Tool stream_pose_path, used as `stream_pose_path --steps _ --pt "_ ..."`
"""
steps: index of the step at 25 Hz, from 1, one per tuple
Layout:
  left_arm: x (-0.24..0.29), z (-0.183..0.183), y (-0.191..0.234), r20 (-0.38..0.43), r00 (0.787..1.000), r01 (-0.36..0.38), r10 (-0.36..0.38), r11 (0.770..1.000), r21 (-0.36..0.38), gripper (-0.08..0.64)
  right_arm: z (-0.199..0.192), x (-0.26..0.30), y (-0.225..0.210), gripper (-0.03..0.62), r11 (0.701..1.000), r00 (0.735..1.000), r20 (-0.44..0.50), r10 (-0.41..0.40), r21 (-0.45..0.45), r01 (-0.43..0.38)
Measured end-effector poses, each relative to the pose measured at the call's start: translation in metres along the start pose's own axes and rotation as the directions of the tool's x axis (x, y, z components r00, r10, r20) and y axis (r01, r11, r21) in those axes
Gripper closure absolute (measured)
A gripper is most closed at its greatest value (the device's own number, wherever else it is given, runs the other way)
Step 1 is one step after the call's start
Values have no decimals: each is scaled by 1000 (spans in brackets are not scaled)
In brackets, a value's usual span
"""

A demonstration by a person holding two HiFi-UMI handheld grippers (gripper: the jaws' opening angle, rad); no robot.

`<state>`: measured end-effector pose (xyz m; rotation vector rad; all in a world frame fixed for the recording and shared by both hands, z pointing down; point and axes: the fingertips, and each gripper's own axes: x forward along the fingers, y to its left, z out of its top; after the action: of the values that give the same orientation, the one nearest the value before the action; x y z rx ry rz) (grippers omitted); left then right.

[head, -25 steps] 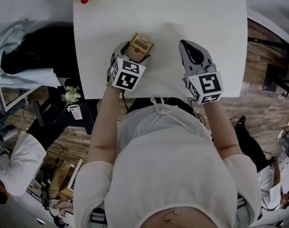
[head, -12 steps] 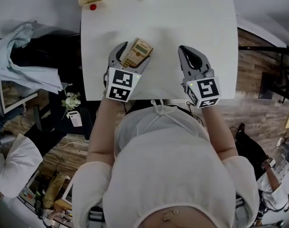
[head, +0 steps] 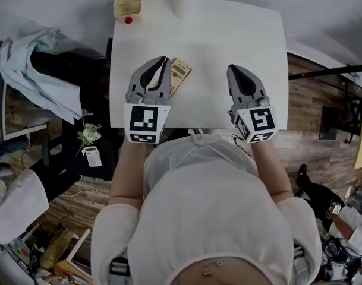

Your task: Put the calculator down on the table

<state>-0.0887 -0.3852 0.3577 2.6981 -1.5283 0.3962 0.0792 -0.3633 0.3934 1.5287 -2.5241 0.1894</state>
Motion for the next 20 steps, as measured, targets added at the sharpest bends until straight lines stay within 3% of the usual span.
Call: stream_pose_path --steps 8,12,20 --pt "-45 29 10 89 996 1 2 999 -40 541 32 -21 9 586 999 996 87 13 -32 -11" --pt "-57 37 9 135 991 12 -6 999 -48 541 45 -30 6 588 998 991 134 -19 -54 27" --pt "-57 42 -2 148 989 27 -22 999 -29 541 55 -38 9 589 996 985 170 24 -92 -8"
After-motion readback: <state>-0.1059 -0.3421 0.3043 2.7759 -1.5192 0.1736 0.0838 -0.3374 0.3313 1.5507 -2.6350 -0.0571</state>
